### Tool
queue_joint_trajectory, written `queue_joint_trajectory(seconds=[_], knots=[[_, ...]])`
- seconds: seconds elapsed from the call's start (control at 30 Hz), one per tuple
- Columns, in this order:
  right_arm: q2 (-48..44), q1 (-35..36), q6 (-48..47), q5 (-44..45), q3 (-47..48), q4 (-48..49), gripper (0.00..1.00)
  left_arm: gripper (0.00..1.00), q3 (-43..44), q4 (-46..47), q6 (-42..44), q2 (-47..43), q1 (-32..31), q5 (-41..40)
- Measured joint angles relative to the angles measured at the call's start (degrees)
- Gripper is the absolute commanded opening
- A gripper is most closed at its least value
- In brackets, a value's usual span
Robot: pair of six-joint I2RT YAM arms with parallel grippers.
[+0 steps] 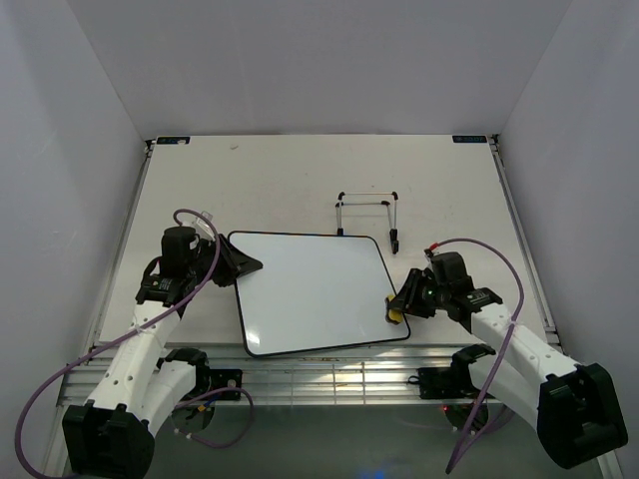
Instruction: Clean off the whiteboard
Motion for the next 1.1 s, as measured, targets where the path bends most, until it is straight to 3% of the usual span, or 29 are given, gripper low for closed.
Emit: queue_joint_trajectory(seconds=[0.4, 0.7, 1.1], knots=[[4.90, 0.13, -7.65, -3.56, 3.87, -2.05, 0.22, 0.00, 0.02, 0.04, 0.00, 0.00, 0.07, -0.07], [7.19, 26.36, -1.77, -0.92, 12.31, 2.08, 0.21, 0.00, 0.02, 0.02, 0.02, 0.09, 0.17, -0.13], [24.74, 48.70, 4.96, 8.07, 35.06, 2.91, 0.20, 0.00, 0.02, 0.04, 0.20, 0.72, 0.17, -0.52]])
